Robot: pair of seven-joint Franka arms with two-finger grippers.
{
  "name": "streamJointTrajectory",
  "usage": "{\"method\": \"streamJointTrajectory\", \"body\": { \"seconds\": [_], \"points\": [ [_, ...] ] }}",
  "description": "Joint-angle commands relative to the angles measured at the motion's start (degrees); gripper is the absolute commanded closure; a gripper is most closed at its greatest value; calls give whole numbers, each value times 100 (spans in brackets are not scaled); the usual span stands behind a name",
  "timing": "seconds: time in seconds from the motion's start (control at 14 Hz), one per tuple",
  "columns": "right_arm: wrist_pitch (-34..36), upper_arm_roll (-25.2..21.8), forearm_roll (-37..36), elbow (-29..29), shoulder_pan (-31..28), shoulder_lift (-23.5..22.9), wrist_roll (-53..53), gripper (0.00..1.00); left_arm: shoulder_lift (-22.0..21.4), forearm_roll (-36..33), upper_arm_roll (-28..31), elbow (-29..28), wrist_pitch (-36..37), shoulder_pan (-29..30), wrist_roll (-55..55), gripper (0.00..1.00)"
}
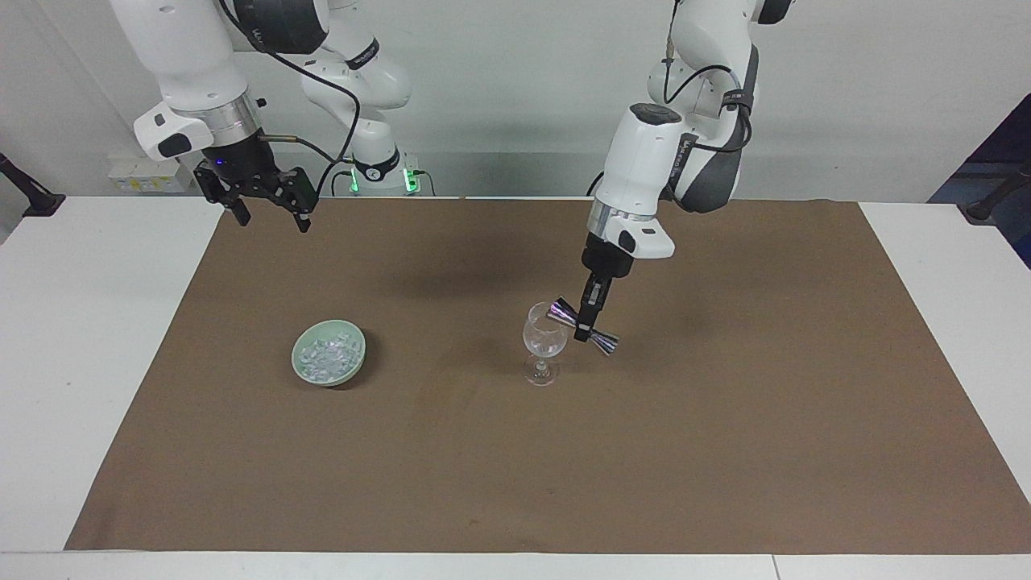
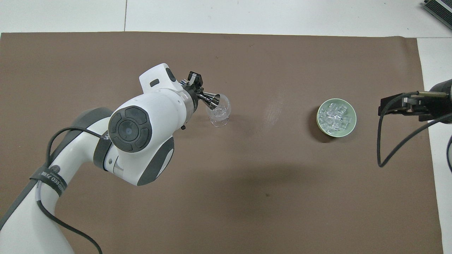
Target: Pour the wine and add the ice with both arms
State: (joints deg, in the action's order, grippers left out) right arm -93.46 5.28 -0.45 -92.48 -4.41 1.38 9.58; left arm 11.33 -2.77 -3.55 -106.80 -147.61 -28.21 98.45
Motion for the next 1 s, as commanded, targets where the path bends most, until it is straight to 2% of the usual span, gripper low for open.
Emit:
{"method": "streamJointTrajectory", "body": {
  "seconds": [0.0,0.93],
  "points": [
    [-67,52,36,-130,-121,108,-150,0,-52,-171,101,-16,-49,-105,60,100],
    [-67,52,36,-130,-121,108,-150,0,-43,-373,101,28,-58,-123,69,100]
  ]
}}
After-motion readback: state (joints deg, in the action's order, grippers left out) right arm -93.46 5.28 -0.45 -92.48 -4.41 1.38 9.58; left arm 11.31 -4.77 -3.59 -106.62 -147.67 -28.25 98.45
